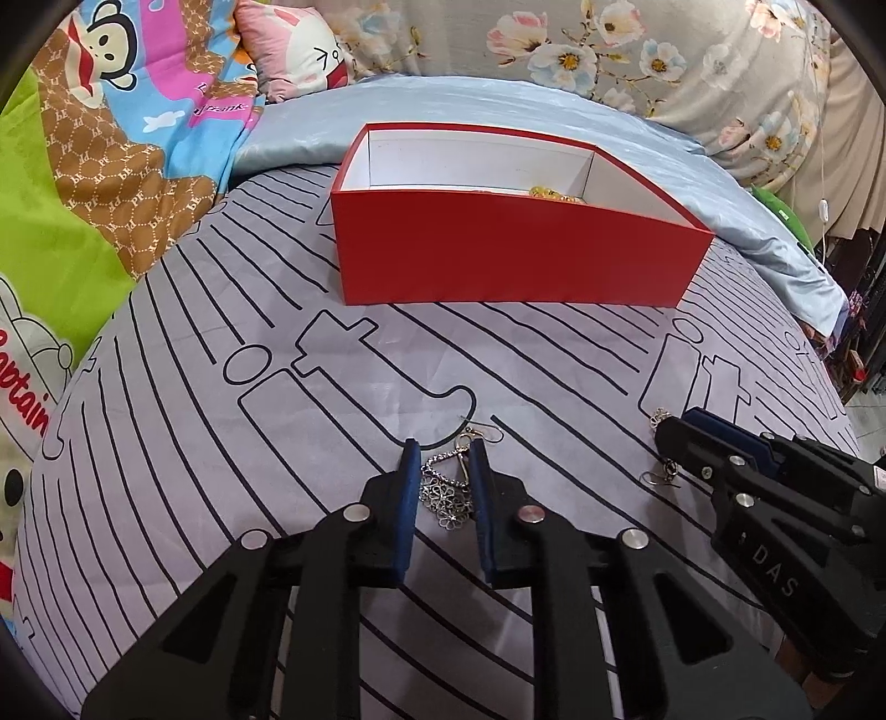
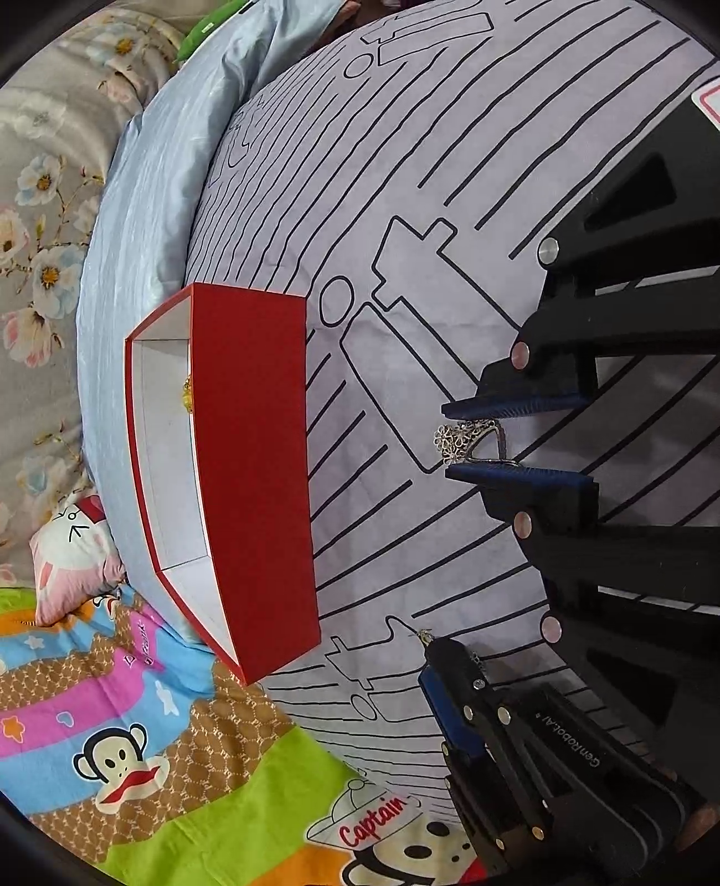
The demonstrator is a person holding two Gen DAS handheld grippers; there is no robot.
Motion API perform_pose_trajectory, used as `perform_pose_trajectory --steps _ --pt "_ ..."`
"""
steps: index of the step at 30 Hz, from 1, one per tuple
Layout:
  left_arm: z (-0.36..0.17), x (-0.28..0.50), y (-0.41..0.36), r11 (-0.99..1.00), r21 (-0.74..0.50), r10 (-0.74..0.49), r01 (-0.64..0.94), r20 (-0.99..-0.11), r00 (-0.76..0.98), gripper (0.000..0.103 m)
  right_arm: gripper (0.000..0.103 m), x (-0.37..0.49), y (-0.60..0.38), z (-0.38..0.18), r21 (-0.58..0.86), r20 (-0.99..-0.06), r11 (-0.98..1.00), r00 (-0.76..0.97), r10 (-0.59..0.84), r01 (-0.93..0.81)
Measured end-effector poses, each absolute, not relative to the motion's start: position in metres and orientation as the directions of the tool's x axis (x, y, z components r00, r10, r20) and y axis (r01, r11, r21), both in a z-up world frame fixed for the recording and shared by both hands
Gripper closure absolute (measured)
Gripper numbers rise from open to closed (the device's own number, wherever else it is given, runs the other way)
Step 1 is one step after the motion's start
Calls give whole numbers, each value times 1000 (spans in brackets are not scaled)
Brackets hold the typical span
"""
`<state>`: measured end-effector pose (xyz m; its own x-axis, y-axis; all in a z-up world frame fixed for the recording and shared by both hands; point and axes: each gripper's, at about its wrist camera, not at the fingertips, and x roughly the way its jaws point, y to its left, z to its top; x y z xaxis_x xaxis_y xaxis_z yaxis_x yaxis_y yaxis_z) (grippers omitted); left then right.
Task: Organize jewelry
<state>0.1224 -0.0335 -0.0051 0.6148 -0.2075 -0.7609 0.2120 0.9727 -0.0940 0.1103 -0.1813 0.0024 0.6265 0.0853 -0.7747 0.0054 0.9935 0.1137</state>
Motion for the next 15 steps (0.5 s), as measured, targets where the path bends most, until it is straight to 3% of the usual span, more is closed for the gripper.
perform_pose_trajectory --steps 2,4,15 --pt "-4 123 -32 972 -97 -212 214 -760 614 88 88 109 -183 2 121 -773 993 628 89 8" --pt "-2 123 -31 971 -104 -218 216 -757 616 103 88 107 -185 3 140 -770 990 629 102 11" --pt "3 121 -23 971 -128 -229 204 -754 616 103 88 100 -193 13 167 -747 986 656 110 25"
